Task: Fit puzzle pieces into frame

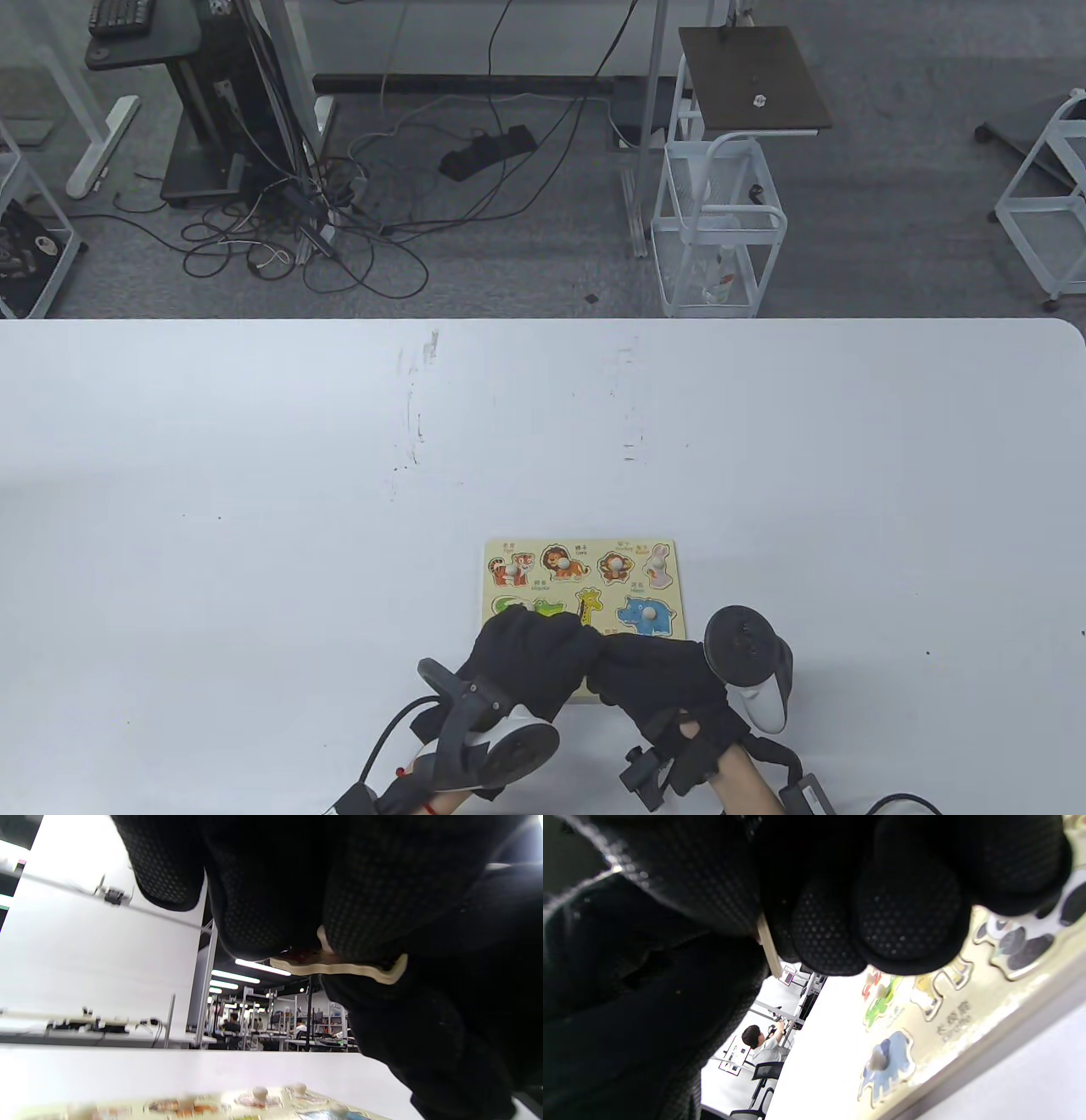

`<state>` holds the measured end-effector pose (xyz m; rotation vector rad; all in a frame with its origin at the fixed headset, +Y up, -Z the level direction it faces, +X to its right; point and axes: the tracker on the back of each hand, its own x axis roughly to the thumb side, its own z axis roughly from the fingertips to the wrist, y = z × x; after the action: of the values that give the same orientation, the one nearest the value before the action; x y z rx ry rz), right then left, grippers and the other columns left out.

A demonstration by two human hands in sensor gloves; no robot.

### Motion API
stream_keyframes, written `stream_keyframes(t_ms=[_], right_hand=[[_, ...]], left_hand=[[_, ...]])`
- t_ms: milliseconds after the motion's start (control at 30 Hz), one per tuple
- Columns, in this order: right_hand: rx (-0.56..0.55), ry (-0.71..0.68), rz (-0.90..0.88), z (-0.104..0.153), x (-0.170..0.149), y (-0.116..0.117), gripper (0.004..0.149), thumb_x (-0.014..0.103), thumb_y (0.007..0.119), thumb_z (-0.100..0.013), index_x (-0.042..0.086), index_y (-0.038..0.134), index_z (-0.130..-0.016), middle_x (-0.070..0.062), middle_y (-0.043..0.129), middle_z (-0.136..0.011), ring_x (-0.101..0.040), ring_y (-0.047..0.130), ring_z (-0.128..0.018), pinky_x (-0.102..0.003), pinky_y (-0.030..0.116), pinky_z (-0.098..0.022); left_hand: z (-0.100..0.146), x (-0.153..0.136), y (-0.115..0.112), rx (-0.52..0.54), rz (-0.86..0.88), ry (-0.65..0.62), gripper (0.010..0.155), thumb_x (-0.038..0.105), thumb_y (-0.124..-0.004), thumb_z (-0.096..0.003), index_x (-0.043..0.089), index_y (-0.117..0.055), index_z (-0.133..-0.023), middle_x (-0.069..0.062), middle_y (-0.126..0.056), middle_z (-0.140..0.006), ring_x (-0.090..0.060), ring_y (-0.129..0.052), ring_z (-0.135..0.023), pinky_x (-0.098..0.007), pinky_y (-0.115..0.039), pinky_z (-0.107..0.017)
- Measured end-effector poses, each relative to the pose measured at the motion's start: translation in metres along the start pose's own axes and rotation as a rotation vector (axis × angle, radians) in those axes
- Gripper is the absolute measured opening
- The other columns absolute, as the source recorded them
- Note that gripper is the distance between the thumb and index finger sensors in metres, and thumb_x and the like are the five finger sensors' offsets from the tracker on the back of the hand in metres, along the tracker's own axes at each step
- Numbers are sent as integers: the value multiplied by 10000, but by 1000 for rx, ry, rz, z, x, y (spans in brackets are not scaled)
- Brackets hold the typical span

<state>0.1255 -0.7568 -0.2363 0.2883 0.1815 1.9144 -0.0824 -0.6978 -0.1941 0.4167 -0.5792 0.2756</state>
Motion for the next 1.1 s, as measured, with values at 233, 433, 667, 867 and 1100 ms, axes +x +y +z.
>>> stream_keyframes(t_ms=[233, 433, 667, 867, 1100], right_hand=[[-16, 24, -77, 1, -3, -7, 435, 380, 894, -389, 82, 976, -695, -138, 1010, -596, -339, 1041, -344, -568, 833, -365], [0, 15, -199, 0, -5, -5, 426, 372, 893, -389, 107, 977, -712, -124, 1011, -626, -348, 1045, -382, -571, 827, -384], [2, -10, -148, 2, -1, -5, 420, 365, 890, -387, 114, 982, -711, -118, 1012, -634, -353, 1045, -394, -575, 822, -393], [-97, -50, 40, 7, 9, -6, 441, 383, 910, -375, 114, 972, -719, -128, 1002, -651, -373, 1036, -416, -590, 807, -406], [-291, -255, 449, 18, 29, -11, 514, 400, 941, -349, 172, 915, -809, -115, 931, -778, -391, 1004, -552, -606, 782, -452]], left_hand=[[4, -47, -5, -77, 353, 378, 513, 434, -870, -433, 318, -817, -930, -25, -907, -956, -203, -1012, -779, -479, -772, -677], [11, -72, -33, -236, 958, 538, 513, 446, -819, -456, 228, -842, -920, -62, -1002, -843, -222, -1067, -653, -478, -811, -604], [11, -64, -38, -242, 1043, 517, 431, 444, -837, -452, 266, -911, -837, -14, -1057, -728, -183, -1091, -554, -444, -840, -576], [11, -66, -33, -210, 924, 523, 424, 444, -851, -447, 252, -936, -816, -13, -1075, -693, -174, -1103, -526, -440, -852, -566], [13, -73, -30, -182, 766, 587, 417, 462, -896, -427, 239, -979, -769, -20, -1111, -628, -176, -1123, -467, -434, -875, -535]])
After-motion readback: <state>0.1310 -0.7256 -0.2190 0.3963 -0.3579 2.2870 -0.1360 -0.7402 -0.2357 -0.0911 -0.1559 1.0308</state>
